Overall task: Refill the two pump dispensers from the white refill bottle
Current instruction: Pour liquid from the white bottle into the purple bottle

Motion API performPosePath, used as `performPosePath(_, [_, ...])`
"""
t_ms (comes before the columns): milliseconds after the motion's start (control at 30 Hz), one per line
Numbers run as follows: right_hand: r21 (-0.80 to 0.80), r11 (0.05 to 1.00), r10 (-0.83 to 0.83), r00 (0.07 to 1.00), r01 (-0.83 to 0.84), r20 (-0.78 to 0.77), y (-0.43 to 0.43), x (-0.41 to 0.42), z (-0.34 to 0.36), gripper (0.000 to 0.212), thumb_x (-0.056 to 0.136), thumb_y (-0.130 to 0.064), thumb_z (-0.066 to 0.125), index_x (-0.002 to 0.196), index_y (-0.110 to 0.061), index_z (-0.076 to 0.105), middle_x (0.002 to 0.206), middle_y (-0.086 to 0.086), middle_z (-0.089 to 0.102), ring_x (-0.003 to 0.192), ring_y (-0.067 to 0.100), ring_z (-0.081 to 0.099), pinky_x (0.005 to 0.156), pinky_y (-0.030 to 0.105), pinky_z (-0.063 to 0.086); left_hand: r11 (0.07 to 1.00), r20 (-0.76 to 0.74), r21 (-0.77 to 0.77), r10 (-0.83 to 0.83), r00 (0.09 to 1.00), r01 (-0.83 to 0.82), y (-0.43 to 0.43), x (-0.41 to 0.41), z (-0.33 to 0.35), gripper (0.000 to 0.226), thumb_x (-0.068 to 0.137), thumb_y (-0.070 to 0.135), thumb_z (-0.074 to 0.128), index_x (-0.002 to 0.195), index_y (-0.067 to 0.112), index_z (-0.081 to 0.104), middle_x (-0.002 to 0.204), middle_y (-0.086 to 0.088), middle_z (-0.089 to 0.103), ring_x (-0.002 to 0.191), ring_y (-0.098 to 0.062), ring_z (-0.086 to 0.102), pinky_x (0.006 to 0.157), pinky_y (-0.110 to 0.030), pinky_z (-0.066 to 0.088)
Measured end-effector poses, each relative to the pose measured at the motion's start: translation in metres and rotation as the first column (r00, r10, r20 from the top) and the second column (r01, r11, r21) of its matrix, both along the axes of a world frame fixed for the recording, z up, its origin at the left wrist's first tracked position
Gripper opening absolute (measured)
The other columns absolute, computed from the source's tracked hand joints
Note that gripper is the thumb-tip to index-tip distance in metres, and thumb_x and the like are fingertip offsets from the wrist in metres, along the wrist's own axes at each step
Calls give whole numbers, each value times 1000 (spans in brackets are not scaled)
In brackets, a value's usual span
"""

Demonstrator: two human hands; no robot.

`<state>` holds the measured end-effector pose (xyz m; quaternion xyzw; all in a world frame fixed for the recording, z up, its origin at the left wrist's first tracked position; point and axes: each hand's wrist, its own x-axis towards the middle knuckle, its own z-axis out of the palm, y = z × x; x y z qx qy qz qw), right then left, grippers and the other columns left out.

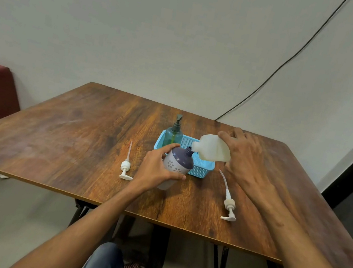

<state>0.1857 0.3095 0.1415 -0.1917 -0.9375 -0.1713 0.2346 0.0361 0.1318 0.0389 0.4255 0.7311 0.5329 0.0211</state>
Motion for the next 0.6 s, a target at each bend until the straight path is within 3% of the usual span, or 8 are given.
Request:
performPosePath(400, [9,1000,-3,1000,3,-12,-1,3,3,75,59,-10,86,128,-23,60,109,12,59,91,33,57,82,42,45,1000,4,6,-5,1000,5,1,1,0,92,62,38,93,142,21,51,135,4,60,114,-7,56,91,-16,48])
performPosePath(500, [9,1000,-4,1000,4,-5,-1,2,4,73,61,-11,85,128,-23,59,110,12,59,93,34,57,82,43,44,1000,-3,0,3,1000,-3,2,1,-1,92,62,42,93,142,22,51,135,4,60,117,-8,56,99,-28,51])
performPosePath(600, [8,1000,-7,1000,7,-4,0,3,3,72,61,-11,85,127,-23,59,110,12,58,93,33,57,82,43,44,1000,-1,-5,6,1000,-6,2,1,-2,93,62,43,93,143,22,51,136,4,60,118,-9,55,100,-30,51])
